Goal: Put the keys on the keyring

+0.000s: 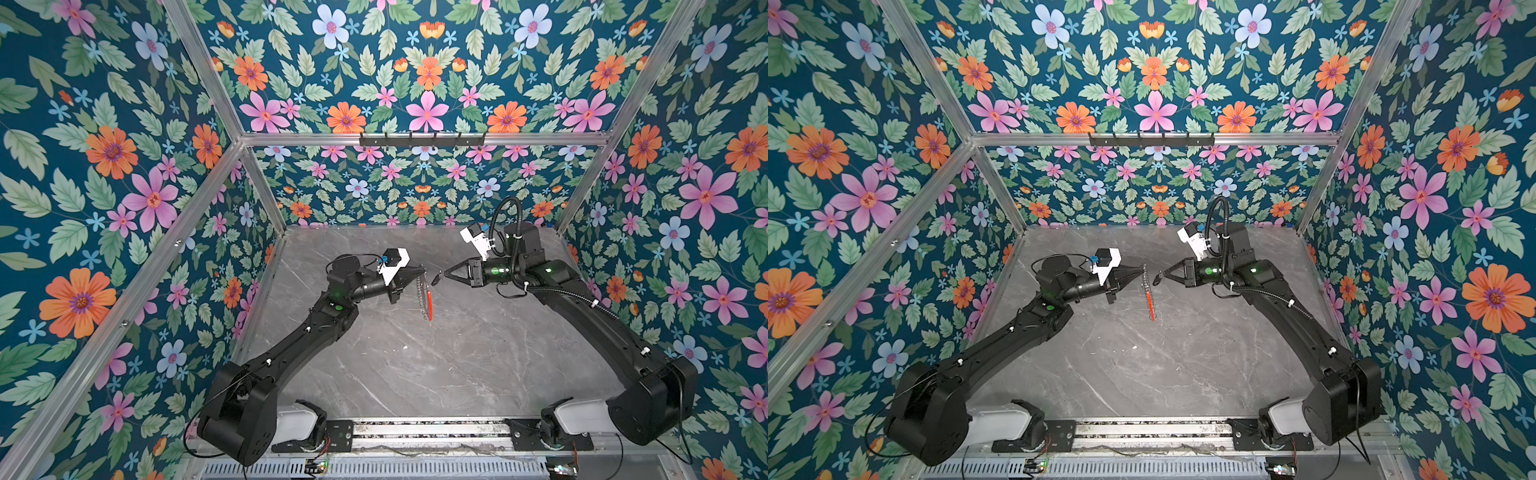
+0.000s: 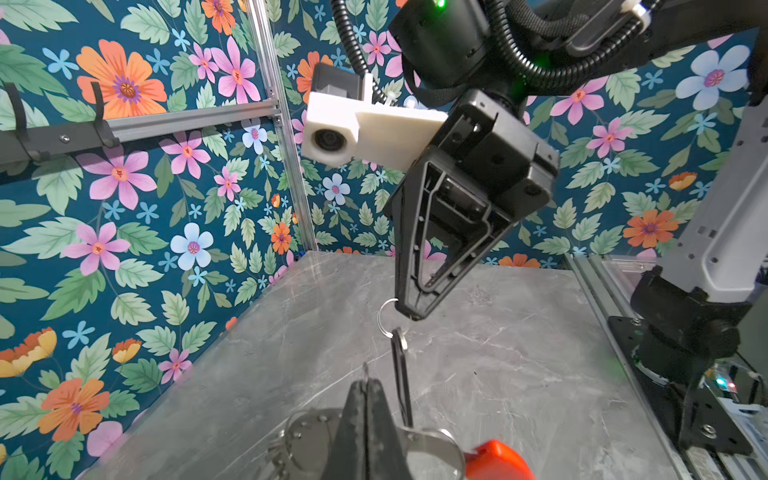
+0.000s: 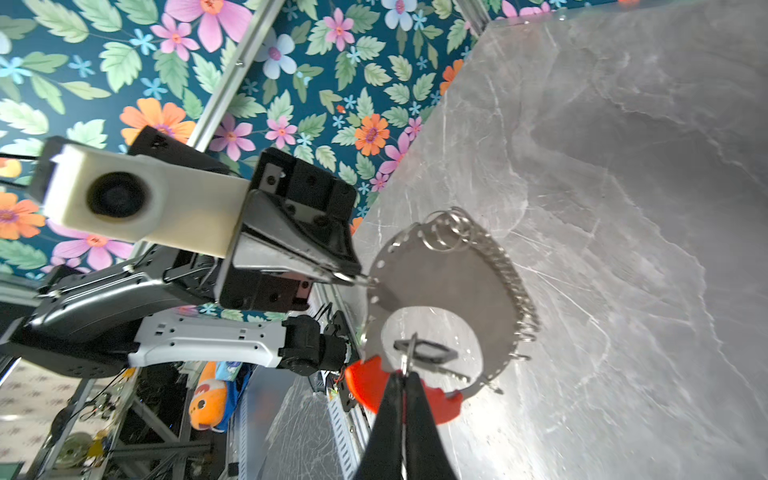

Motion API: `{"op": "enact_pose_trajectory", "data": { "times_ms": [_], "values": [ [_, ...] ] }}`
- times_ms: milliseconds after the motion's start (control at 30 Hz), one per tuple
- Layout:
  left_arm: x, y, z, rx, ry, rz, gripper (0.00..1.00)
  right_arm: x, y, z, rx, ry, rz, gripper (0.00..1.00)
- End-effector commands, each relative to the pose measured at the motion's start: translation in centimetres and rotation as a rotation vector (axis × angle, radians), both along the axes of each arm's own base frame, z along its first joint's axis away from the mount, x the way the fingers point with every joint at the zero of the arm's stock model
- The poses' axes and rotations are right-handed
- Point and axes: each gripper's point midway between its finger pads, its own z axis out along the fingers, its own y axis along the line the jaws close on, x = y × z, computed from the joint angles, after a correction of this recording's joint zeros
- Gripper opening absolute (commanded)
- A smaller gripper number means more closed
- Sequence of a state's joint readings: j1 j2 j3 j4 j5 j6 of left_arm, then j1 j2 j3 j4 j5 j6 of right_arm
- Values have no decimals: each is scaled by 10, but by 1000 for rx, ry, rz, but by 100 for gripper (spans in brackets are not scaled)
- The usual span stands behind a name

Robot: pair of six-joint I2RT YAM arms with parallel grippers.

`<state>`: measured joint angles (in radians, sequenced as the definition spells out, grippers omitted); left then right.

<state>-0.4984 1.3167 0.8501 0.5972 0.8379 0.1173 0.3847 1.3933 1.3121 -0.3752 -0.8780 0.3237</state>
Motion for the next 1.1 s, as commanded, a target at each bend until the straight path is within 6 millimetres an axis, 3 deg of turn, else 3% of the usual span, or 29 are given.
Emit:
{"op": "enact_pose_trajectory", "data": {
  "times_ms": [0,267,567,667,833,1067],
  "values": [
    [5,-3,5,-3,-41,2,0,-5,7,21,64,-45,74,0],
    [11,-10,0,-4,-33,-25,0,12,13,21,59,-24,71,0],
    [15,-11,-2,-1,-31,-23,0,25,16,3,26,34,54,0],
    [19,-11,-9,20,-22,-14,0,37,7,-13,-38,56,-35,0],
    [21,-4,-28,70,2,26,0,49,-26,-52,-117,130,-224,0],
    [15,3,-41,92,16,47,0,32,-64,-117,-309,239,-352,0]
  ]
}}
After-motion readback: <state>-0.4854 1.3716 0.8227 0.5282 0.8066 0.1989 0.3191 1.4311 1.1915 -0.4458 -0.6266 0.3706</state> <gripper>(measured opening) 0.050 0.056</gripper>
